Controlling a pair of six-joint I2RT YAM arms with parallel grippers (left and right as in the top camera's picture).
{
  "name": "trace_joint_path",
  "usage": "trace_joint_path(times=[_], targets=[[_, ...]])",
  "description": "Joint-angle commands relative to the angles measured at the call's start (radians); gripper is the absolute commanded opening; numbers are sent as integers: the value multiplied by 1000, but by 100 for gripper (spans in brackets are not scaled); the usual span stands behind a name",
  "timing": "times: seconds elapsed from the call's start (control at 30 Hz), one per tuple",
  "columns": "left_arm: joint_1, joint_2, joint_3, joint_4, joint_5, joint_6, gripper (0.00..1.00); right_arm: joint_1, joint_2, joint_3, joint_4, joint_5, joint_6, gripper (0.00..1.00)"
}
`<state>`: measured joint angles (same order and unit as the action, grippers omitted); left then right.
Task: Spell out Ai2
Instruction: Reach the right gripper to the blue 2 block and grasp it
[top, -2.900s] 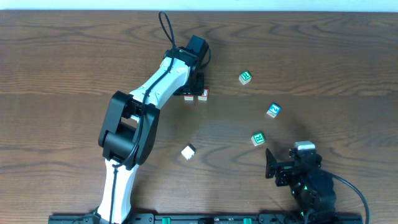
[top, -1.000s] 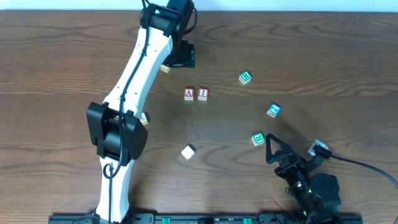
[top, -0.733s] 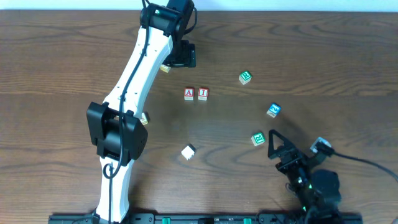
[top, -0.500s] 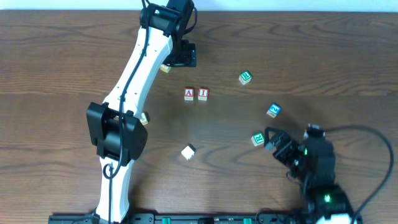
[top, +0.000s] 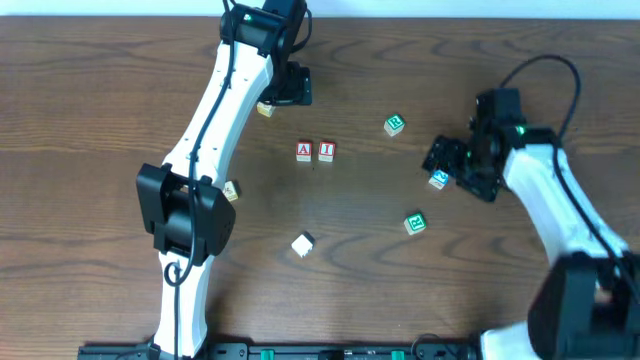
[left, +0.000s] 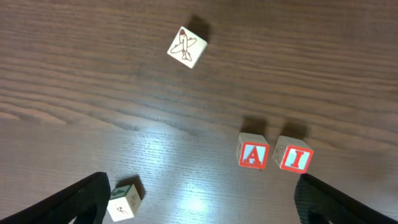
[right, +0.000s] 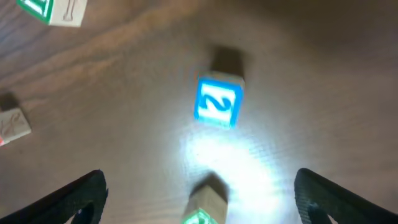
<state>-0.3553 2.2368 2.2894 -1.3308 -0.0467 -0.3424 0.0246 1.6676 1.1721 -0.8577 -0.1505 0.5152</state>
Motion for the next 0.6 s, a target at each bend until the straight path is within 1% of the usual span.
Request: trace_joint_path(times=[0.0, 0.13, 0.33, 0.47, 0.53, 0.57], targets=[[9, -8, 19, 0, -16, -1, 95, -10, 74, 77, -23, 38, -43, 91], [10, -8, 19, 3, -16, -1, 96, -10, 148, 119, -29, 63, -65, 89], [10, -8, 19, 4, -16, -1, 95, 6, 211, 124, -22, 100, -64, 88], [10, -8, 19, 4, -16, -1, 95, 17, 232, 124, 1, 102, -64, 84], [10, -8, 19, 4, -16, -1, 95, 19, 242, 124, 9, 102, -64, 79], [10, -8, 19, 4, -16, -1, 95, 19, 246, 124, 10, 101, -64, 78]])
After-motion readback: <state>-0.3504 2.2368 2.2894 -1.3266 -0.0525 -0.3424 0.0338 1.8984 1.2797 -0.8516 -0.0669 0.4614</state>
